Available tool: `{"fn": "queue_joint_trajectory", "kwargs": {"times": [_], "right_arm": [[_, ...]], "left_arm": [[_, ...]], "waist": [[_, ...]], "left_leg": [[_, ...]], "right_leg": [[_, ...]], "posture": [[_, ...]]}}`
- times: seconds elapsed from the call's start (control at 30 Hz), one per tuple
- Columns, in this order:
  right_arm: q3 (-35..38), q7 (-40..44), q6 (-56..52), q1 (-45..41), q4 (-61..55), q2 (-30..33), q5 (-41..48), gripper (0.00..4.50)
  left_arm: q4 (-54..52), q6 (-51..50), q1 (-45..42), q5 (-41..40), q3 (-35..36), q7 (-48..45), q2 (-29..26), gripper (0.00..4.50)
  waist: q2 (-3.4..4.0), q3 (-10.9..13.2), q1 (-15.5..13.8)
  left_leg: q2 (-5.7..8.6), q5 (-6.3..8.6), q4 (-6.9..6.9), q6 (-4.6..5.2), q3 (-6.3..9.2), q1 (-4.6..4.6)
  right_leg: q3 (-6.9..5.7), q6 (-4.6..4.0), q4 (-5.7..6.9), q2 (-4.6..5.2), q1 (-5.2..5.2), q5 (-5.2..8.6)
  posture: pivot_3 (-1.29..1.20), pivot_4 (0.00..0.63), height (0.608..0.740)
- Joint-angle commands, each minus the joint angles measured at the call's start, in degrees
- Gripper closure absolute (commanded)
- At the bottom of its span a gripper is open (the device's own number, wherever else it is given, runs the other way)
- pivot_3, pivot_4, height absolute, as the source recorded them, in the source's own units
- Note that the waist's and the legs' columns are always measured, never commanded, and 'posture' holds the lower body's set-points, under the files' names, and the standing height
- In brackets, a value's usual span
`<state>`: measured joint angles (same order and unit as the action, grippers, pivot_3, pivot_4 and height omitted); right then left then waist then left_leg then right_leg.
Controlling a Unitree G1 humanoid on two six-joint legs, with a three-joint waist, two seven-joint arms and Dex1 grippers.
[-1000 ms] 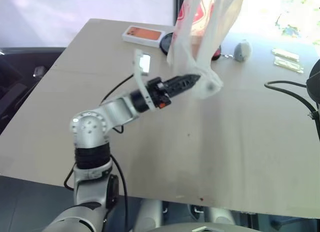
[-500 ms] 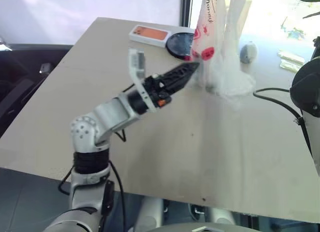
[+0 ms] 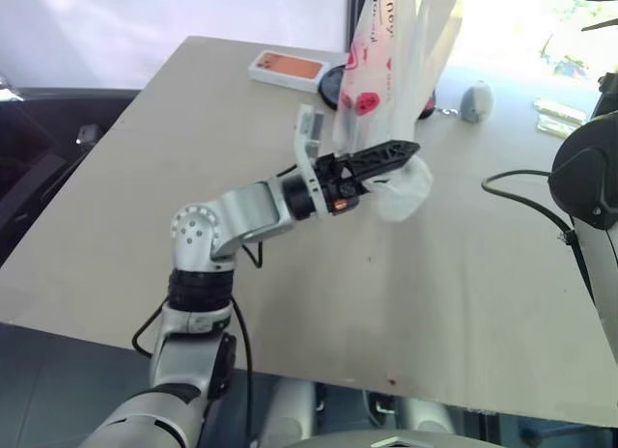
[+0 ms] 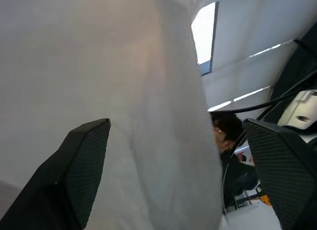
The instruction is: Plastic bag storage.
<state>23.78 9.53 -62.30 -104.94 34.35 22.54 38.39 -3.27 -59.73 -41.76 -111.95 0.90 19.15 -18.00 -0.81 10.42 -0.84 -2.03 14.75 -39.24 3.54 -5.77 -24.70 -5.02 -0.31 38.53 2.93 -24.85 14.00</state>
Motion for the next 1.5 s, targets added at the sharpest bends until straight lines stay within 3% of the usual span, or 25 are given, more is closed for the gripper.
{"fn": "queue_joint_trajectory", "kwargs": {"times": [0.03, 0.1, 0.27, 0.4, 0.57, 0.73, 0.9, 1.07, 1.13, 1.27, 1.33, 1.5], "right_arm": [[1.9, -0.5, 0.7, -1.6, -5.6, 0.4, 2.2, 4.50], [2.0, -0.9, 0.3, -1.3, -6.4, 0.4, 2.5, 4.50], [2.6, -1.6, 0.4, 0.3, -8.1, 1.1, 2.5, 4.50], [2.7, -1.6, 0.9, 1.3, -8.6, 2.0, 2.5, 4.50], [3.0, -0.7, 2.7, 2.9, -7.7, 3.7, 1.9, 4.50], [3.1, -0.2, 5.0, 4.8, -5.5, 5.4, 0.9, 4.50], [3.0, -0.2, 5.4, 4.8, -5.5, 5.4, 1.1, 4.50], [2.8, -0.4, 5.6, 4.9, -5.5, 4.8, 1.1, 4.50], [2.8, -0.7, 5.4, 4.9, -5.7, 4.6, 1.2, 4.50], [2.7, -1.2, 4.9, 5.0, -6.6, 3.9, 1.5, 4.50], [2.7, -1.6, 4.4, 4.9, -7.1, 3.5, 1.8, 4.50], [2.7, -2.5, 3.3, 4.4, -8.6, 2.4, 2.5, 4.50]], "left_arm": [[1.7, -0.1, -2.5, -0.1, -2.3, 3.3, -1.8, 0.73], [1.2, 0.0, -2.5, 0.1, -2.5, 3.7, -2.7, 1.42], [0.7, 2.8, -0.6, -0.7, 0.3, 2.8, -2.8, 2.47], [-0.6, 5.4, -0.4, -1.0, 6.8, 0.1, 1.1, 3.42], [-2.3, 6.1, -1.4, -1.0, 12.9, -3.6, -0.9, 4.45], [-0.8, 6.7, -4.6, -1.0, 16.0, -6.4, -3.9, 4.45], [-4.3, -0.7, -2.7, 7.0, 6.8, -11.9, -8.9, 4.45], [-2.7, -4.7, -3.0, 8.1, -0.5, -15.2, -7.1, 3.18], [0.1, -3.8, -4.7, 8.2, -2.1, -13.4, -4.7, 2.92], [4.4, -2.8, -7.8, 9.8, -3.0, -10.1, -0.7, 1.85], [6.9, -2.1, -9.5, 9.8, -3.3, -7.5, 2.0, 1.53], [13.2, -3.0, -13.3, 9.2, -3.7, -2.3, 7.5, 1.53]], "waist": [[0.00, 0.0, 0.1], [0.00, 0.0, 0.2], [0.00, 0.0, 0.1], [0.00, 0.0, 0.0], [0.00, 0.0, 0.1], [0.00, 0.0, 0.0], [0.00, 0.0, 0.0], [0.00, 0.0, 0.1], [0.00, 0.0, 0.0], [0.00, 0.0, 0.1], [0.00, 0.0, 0.2], [0.00, 0.0, 0.1]], "left_leg": [[0.00, 0.00, 0.00, 0.00, 0.00, 0.00], [0.00, 0.00, 0.00, 0.00, -0.02, 0.00], [-0.01, 0.00, 0.00, 0.00, -0.02, 0.00], [0.01, 0.00, -0.04, 0.00, -0.02, -0.01], [-0.01, 0.00, -0.03, 0.00, -0.03, 0.00], [-0.01, 0.00, -0.04, 0.00, -0.05, 0.00], [0.01, 0.00, -0.02, 0.00, -0.06, 0.04], [0.01, 0.00, -0.02, 0.00, -0.05, 0.02], [0.00, 0.00, -0.03, 0.00, -0.05, 0.04], [-0.01, 0.00, -0.05, 0.00, -0.08, 0.05], [-0.01, 0.00, -0.04, 0.00, -0.11, 0.08], [-0.01, 0.00, -0.05, 0.00, -0.10, 0.05]], "right_leg": [[0.01, 0.00, 0.00, 0.00, 0.00, 0.00], [0.04, 0.00, 0.01, -0.01, -0.02, 0.00], [0.03, -0.01, 0.01, 0.00, -0.02, 0.00], [0.02, 0.00, 0.01, 0.02, -0.02, 0.00], [0.02, -0.01, 0.02, -0.02, -0.02, 0.00], [0.04, 0.00, 0.01, -0.02, -0.02, 0.00], [0.05, 0.00, 0.04, -0.02, -0.01, 0.00], [0.06, 0.00, 0.03, -0.01, -0.02, 0.00], [0.06, 0.00, 0.05, -0.02, -0.02, 0.00], [0.11, -0.01, 0.10, -0.02, -0.02, 0.01], [0.14, 0.00, 0.10, -0.02, -0.02, 0.01], [0.13, 0.00, 0.10, -0.01, -0.02, 0.01]], "posture": [[0.00, 0.150, 0.740], [0.00, 0.150, 0.740], [0.00, 0.150, 0.740], [0.00, 0.150, 0.740], [0.00, 0.150, 0.740], [0.00, 0.150, 0.740], [0.00, 0.150, 0.740], [0.00, 0.150, 0.740], [0.00, 0.150, 0.740], [0.00, 0.150, 0.740], [0.00, 0.150, 0.740], [0.00, 0.150, 0.740]]}}
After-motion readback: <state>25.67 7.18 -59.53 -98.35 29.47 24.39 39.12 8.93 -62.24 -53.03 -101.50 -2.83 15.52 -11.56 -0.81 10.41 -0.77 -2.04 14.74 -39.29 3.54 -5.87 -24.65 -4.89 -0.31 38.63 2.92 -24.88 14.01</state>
